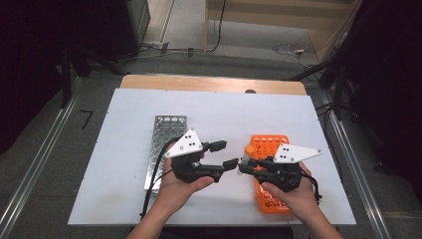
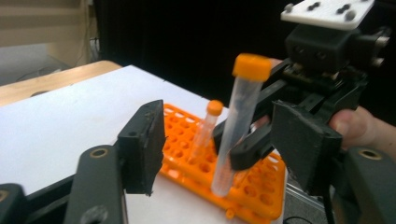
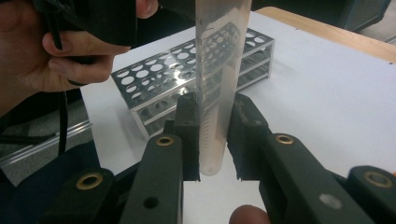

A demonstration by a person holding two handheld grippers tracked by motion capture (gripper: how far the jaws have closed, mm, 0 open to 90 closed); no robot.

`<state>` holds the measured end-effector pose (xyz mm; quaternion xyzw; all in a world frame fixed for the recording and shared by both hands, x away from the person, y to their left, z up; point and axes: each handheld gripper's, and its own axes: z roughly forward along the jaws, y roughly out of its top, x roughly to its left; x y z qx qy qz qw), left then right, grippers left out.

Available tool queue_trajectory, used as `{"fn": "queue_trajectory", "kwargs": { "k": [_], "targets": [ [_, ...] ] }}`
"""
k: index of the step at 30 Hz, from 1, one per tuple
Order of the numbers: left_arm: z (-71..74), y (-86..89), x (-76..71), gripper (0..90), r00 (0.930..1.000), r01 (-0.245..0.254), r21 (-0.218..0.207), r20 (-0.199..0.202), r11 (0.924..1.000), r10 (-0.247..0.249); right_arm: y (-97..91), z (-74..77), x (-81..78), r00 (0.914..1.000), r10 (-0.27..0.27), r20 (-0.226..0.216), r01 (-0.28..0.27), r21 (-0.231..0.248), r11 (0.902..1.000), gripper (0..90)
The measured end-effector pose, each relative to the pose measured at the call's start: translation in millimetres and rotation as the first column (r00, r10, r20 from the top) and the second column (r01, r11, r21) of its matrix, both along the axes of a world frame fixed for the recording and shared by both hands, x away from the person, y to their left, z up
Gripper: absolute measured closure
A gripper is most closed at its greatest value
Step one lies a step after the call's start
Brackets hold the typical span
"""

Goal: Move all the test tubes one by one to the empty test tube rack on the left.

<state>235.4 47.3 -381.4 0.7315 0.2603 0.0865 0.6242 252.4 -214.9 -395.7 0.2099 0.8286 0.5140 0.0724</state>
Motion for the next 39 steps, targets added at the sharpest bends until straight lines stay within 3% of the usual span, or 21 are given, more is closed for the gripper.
{"fn": "queue_trajectory", "kwargs": {
  "k": [8,15,20,27,34,39],
  "targets": [
    [-4.4,-15.8,1.5,51.3,0.9983,0.054,0.030,-0.022,0.9981,-0.054,10.4,-0.3,-6.4,0.9990,0.046,-0.002,-0.046,-0.003,0.9990,72.6],
    [-6.2,-18.8,0.9,71.4,0.9959,0.089,0.025,-0.019,0.9957,-0.089,16.0,-2.8,-8.5,0.9976,0.069,0.000,-0.069,-0.014,0.9976,72.6],
    [-5.7,-14.7,3.1,74.6,0.9967,0.080,0.026,-0.007,0.9964,-0.080,14.2,-3.6,-5.7,0.9965,0.079,-0.026,-0.079,-0.003,0.9969,71.6],
    [-2.3,-1.8,6.8,74.8,0.9998,0.017,0.010,0.010,0.9998,-0.017,-1.1,5.0,-0.2,0.9974,0.072,-0.010,-0.072,0.037,0.9968,39.5],
    [-4.4,16.4,14.0,74.8,0.9989,-0.044,0.012,0.016,0.9990,0.044,-24.1,11.8,9.3,1.0000,0.007,0.007,-0.007,0.055,0.9984,27.4],
    [-5.4,27.5,18.6,74.8,0.9969,-0.076,0.011,0.022,0.9971,0.076,-44.1,13.7,17.0,0.9985,-0.055,0.004,0.055,0.082,0.9951,23.6]
  ]
}}
